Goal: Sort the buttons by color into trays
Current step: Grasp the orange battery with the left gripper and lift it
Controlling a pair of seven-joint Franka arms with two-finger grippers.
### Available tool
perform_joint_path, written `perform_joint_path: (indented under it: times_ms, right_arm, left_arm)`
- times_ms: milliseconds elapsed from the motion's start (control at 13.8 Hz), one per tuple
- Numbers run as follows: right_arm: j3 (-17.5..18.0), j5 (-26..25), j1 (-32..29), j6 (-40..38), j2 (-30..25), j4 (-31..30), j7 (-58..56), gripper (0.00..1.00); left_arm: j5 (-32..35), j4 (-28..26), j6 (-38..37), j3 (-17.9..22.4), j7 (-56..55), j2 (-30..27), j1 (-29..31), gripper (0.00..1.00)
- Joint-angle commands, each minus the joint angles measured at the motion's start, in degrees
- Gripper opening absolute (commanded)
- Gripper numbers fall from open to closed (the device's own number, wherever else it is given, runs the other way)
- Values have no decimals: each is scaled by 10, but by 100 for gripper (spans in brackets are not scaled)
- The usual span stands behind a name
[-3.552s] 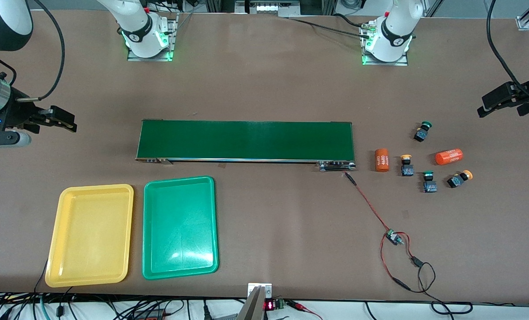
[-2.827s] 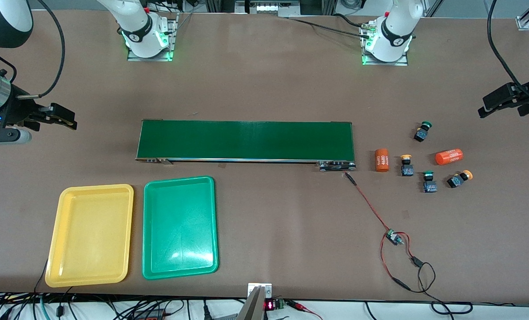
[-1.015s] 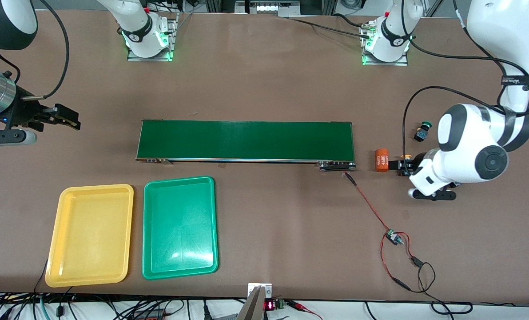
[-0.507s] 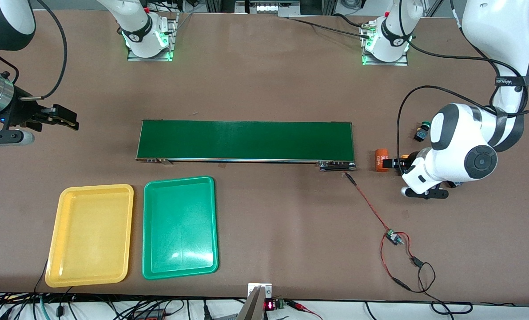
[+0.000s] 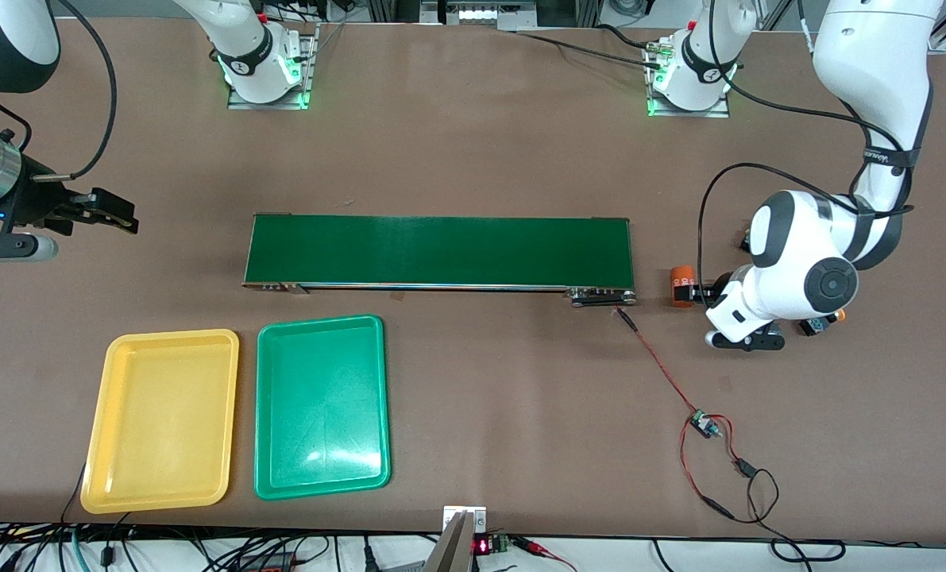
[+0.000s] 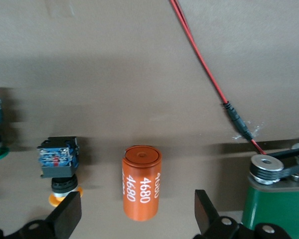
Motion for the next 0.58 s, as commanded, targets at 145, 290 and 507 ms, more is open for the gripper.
perform_joint_path:
  times_ms: [145, 290, 507]
  right_arm:
    - [6, -37, 6, 8, 4, 8, 5, 100]
    - [7, -49, 6, 8, 4, 8, 5, 100]
    - [7, -47, 5, 7, 4, 8, 5, 100]
  left_arm:
    - [-7, -85, 107, -18, 5, -11, 8, 100]
    - [-7, -122, 165, -18, 23, -11, 10, 100]
    - [-7, -126, 166, -19, 26, -11, 13, 100]
